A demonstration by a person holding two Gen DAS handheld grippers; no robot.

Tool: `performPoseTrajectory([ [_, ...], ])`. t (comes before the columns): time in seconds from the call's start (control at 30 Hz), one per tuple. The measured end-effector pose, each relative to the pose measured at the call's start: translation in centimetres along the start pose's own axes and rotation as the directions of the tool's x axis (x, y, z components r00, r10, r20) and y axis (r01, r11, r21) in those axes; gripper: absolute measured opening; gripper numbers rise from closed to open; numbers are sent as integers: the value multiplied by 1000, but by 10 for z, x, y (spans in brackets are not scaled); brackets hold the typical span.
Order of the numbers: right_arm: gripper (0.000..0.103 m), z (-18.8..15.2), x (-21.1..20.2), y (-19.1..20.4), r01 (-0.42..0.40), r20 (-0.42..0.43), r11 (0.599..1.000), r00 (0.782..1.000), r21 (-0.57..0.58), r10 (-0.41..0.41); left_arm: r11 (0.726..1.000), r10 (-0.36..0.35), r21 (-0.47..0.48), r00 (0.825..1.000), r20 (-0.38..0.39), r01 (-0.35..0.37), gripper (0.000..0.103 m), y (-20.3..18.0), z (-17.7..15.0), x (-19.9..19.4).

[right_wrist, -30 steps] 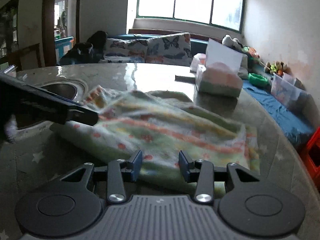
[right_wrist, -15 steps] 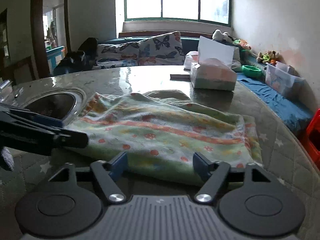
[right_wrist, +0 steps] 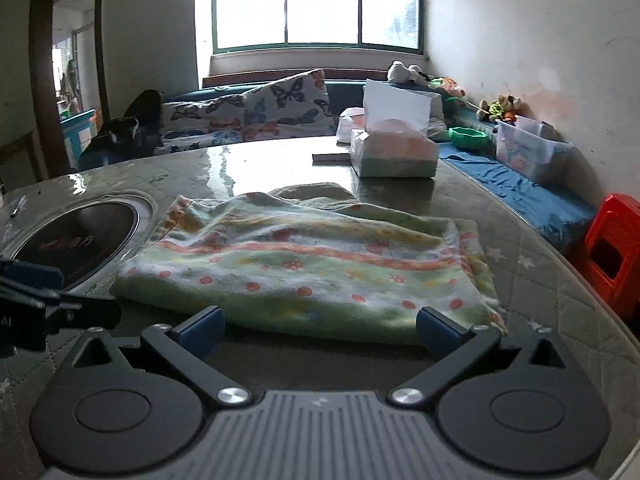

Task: Fold clothes

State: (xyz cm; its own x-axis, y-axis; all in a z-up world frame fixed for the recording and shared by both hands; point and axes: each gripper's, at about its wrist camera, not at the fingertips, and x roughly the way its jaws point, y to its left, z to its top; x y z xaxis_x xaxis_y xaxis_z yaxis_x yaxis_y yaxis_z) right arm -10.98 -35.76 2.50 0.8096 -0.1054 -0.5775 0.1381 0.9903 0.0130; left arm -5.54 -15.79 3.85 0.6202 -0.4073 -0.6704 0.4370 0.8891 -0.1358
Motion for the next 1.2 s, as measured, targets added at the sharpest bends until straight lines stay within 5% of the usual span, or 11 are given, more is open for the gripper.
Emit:
performPoseTrajectory([
  [0.47,103,-18,-7,0,57,-64,992,997,110,-50,1000,-10,2,999,35,10,103,-2,-23,-22],
  [1.2,103,-30,-17,8,65,-96,991,994,116,-54,999,36,-28,997,-62,-38,103,-9,-45,-24],
])
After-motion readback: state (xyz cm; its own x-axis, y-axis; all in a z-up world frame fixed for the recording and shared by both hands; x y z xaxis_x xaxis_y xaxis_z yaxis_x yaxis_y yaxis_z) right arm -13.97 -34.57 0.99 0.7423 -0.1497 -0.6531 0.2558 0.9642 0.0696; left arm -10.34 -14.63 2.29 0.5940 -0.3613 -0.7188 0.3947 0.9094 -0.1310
